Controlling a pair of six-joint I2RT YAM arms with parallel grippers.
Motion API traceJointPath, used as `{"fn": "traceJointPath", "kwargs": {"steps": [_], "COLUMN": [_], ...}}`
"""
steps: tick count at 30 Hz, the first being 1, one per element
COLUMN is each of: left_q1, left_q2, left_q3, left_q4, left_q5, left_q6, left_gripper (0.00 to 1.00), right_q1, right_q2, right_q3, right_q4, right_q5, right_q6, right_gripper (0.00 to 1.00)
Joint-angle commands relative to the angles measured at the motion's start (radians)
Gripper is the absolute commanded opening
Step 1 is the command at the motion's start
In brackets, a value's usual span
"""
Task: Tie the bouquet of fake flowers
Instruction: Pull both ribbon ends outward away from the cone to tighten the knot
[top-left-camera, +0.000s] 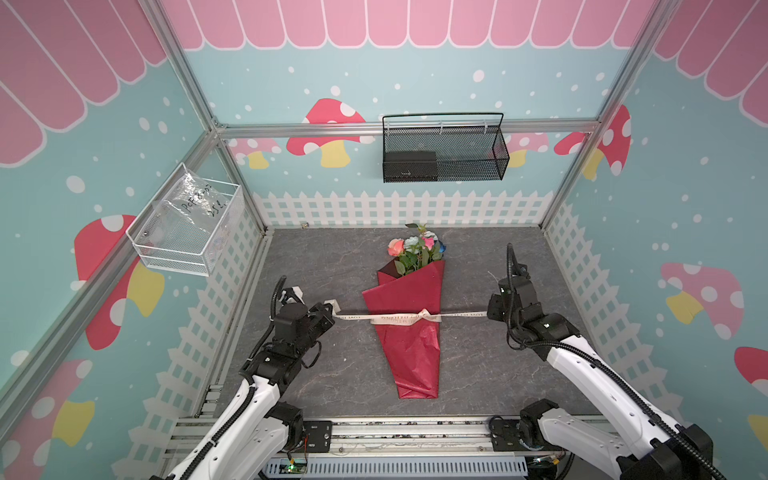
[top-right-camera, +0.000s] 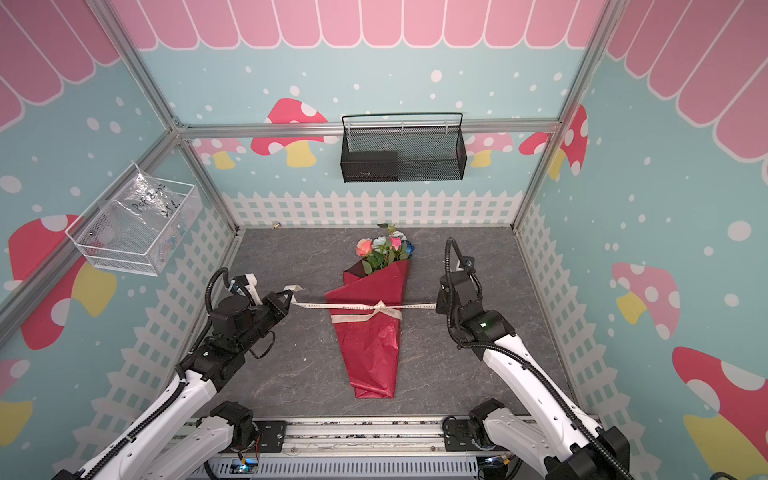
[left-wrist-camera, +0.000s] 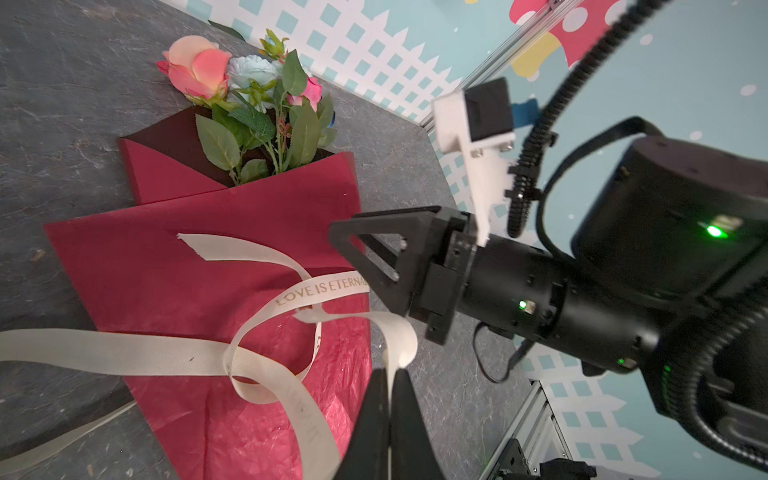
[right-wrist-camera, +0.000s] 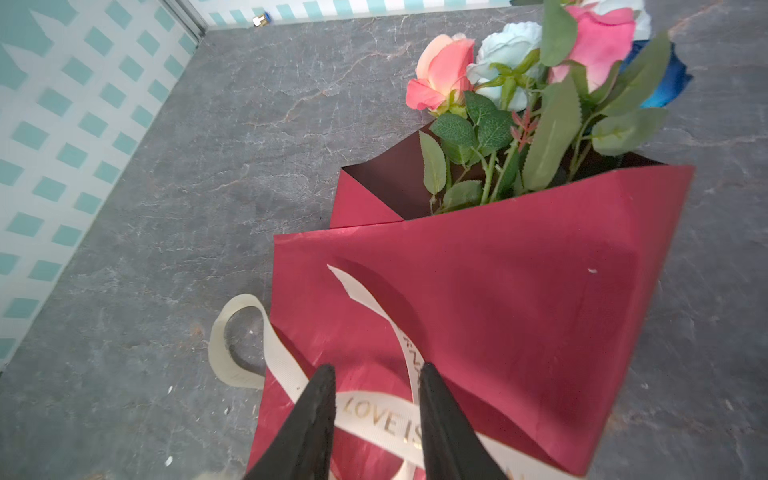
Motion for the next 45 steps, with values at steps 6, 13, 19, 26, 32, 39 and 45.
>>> {"fn": "traceJointPath", "kwargs": {"steps": [6,13,19,26,32,39,45], "left_q1": [-0.007,-0.006,-0.006,-0.007,-0.006,0.004,0.036], "left_q2": [-0.017,-0.010,0.003,0.011,0.014,0.048,0.078], "left_q3": [-0.032,-0.039,-0.039,-0.042,-0.040,-0.010,0.003], "left_q4": [0.040,0.054,0.063,0.069,0.067,0.080,0.118], "left_q5": [-0.014,-0.017,-0.011,-0.012,-0.036,-0.069,-0.054], "left_q6": [-0.032,-0.033,-0.036,-0.037,-0.037,-0.044,-0.064], "left_gripper": [0.00,0.00,0.00,0.00,0.00,0.00,0.00], "right_q1": [0.002,0.003,0.002,0.003,0.003,0.003,0.001], "right_q2": [0.201,0.237,0.290,0.312,0.182,-0.005,-0.196], "right_q3": [0.174,0.178,0.186,0.214,0.224,0.192,0.070], "right_q4": [-0.194,-0.226,-0.243,-0.244,-0.229,-0.243,-0.271], "right_q5": [-0.007,-0.004,0.025,0.034,-0.009,-0.019,0.064], "right_q6": [-0.155,-0.181,-0.187,-0.186,-0.191,-0.181,-0.114], "right_gripper": [0.42,0.42,0.38,0.16,0.00,0.00,0.00]}}
